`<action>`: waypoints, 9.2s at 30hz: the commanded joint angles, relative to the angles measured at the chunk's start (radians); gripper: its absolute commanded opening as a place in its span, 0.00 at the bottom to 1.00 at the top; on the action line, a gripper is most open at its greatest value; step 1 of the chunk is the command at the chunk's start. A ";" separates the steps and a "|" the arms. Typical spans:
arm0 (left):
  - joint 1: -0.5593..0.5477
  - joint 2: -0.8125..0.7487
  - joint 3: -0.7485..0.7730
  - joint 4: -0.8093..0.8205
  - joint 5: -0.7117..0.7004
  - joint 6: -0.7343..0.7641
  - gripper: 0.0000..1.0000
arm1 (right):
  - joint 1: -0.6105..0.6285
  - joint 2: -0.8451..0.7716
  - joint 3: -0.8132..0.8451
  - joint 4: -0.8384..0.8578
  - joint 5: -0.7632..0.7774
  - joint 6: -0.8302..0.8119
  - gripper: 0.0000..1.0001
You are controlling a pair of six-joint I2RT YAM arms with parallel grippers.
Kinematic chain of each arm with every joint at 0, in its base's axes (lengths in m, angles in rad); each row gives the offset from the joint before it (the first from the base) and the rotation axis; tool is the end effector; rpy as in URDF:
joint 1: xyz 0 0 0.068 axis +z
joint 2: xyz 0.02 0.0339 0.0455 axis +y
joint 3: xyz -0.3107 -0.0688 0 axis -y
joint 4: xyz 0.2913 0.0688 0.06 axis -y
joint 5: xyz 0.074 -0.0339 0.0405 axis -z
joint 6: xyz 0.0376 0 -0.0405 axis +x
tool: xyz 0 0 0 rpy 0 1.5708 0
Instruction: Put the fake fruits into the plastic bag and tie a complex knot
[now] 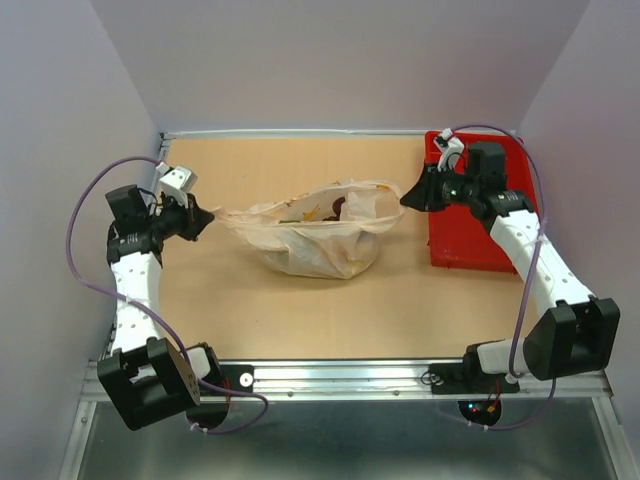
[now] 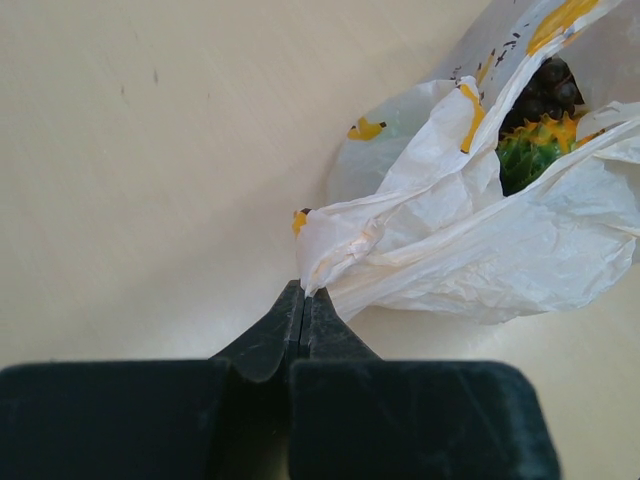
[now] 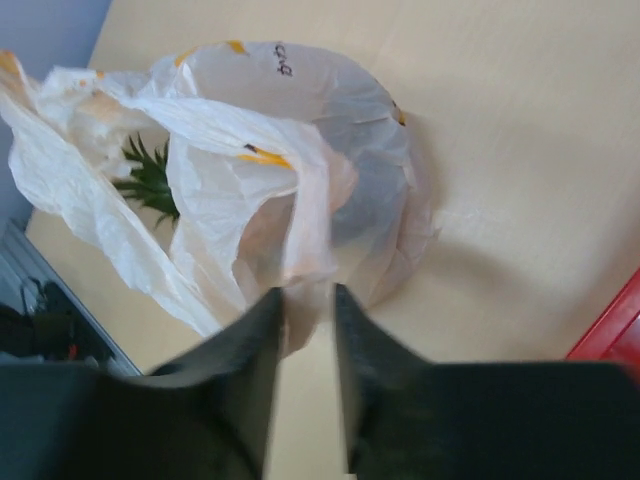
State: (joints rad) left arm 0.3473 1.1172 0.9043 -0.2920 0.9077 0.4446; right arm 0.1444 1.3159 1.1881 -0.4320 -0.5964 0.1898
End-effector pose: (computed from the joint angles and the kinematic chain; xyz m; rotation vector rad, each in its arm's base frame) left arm 0.2605 0.0628 0.3429 0.6114 1.7917 -0.4049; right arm 0.3208 0.0680 0.3807 -0.3098 2.1099 0.8307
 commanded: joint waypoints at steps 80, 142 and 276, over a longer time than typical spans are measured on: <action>-0.769 0.748 0.599 -0.527 0.171 0.526 0.00 | -0.084 -0.097 0.001 0.138 -0.344 -0.178 0.80; -0.788 0.422 0.354 -0.078 0.051 0.229 0.24 | 0.291 0.378 -0.205 1.006 -0.068 0.151 0.00; -0.430 0.256 -0.179 1.237 0.155 -1.045 0.99 | 0.366 0.356 -0.101 0.610 -0.365 -0.446 0.01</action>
State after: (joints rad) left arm -0.0582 1.4212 0.6811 1.0397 1.1225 -0.7425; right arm 0.4992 1.6962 1.0248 0.1818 -0.9714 -0.2337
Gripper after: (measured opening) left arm 0.985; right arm 0.015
